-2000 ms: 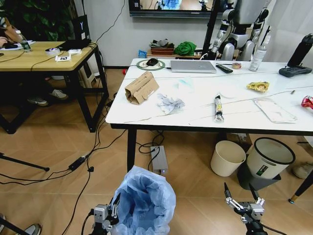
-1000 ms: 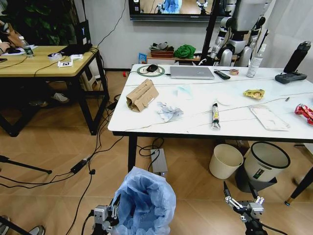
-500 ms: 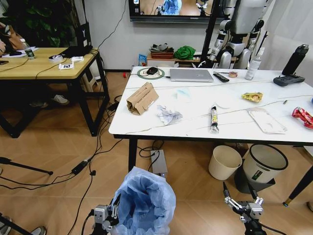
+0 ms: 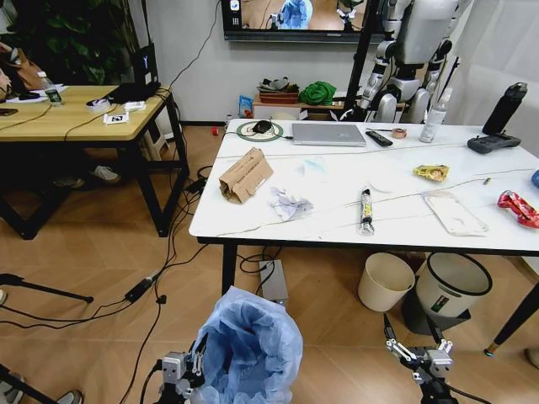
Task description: Pick up the trash bin and place the trash from the table into it.
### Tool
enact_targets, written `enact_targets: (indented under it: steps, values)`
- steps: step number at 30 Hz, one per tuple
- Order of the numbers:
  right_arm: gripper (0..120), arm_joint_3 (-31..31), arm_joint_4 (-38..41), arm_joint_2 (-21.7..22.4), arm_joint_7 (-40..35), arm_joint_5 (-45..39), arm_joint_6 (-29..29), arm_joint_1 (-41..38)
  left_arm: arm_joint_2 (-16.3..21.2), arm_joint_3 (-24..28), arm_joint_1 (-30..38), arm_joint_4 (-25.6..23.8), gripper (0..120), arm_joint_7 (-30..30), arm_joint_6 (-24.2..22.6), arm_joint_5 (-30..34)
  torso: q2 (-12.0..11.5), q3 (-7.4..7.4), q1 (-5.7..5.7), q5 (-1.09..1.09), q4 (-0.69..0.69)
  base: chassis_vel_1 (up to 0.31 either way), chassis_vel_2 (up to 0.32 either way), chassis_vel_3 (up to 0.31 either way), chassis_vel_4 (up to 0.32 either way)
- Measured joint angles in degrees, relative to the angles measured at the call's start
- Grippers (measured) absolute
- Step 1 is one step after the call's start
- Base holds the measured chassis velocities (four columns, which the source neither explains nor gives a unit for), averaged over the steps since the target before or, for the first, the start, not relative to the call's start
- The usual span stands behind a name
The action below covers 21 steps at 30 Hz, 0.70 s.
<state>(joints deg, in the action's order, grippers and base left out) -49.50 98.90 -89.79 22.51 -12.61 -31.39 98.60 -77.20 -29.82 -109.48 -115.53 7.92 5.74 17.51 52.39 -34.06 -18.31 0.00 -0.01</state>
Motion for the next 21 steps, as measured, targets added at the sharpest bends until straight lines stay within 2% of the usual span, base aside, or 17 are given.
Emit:
enact_targets:
  steps: [21]
  values:
    - [100,0.0,-0.1,0.0,0.0,0.0,-0.1,0.0,-0.2,0.2,0.0,-0.1,0,0.0,0.0,-0.1,5.9,-3.37,-2.58,0.00,-0.01,0.000,0.000,0.000,0.000]
